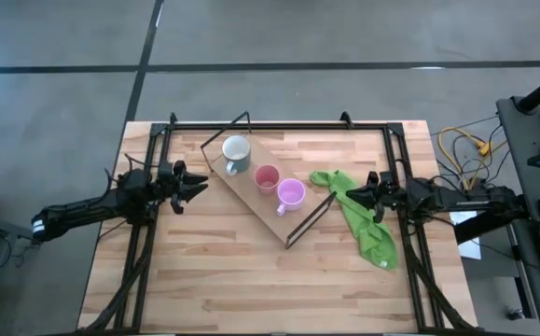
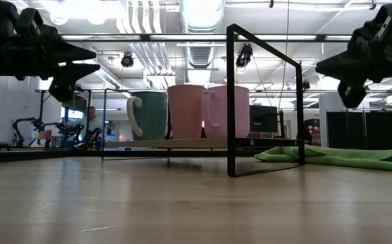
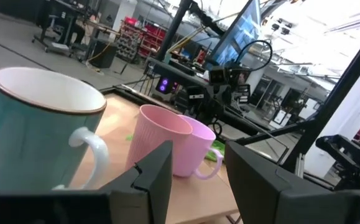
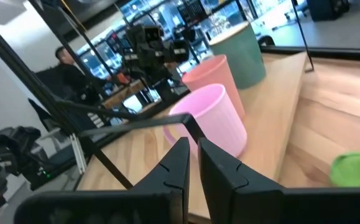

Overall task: Stack small to large cups/mugs on shelf
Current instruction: Return to Home Position

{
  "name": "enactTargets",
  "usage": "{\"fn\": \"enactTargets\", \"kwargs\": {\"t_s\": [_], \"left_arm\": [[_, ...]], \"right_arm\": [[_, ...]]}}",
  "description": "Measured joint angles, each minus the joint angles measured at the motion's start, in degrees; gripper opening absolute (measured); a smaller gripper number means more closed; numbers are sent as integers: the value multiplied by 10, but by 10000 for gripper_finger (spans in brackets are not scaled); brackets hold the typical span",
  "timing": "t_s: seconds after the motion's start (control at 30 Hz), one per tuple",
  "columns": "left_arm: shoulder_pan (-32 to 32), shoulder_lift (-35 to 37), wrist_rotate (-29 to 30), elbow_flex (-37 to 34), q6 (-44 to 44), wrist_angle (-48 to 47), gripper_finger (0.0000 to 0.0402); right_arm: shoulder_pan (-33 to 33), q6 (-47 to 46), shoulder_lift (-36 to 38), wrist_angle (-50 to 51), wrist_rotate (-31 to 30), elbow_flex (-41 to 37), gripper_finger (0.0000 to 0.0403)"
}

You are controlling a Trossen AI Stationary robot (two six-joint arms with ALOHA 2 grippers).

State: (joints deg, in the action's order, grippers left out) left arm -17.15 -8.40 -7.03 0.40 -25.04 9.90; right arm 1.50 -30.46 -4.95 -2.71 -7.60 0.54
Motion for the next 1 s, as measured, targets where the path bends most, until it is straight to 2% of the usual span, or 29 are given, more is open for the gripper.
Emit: {"fn": "enactTargets", "kwargs": {"t_s": [0.57, 0.83, 1.0], "left_arm": [[0, -2, 0, -1, 17, -79, 132], [0, -5, 0, -1, 33, -80, 132], [0, -17, 0, -1, 33, -81, 132]], "right_arm": [[0, 5, -4, 13, 5, 0, 28], [0, 5, -12, 22, 63, 0, 28], [0, 5, -12, 21, 67, 0, 28]]}}
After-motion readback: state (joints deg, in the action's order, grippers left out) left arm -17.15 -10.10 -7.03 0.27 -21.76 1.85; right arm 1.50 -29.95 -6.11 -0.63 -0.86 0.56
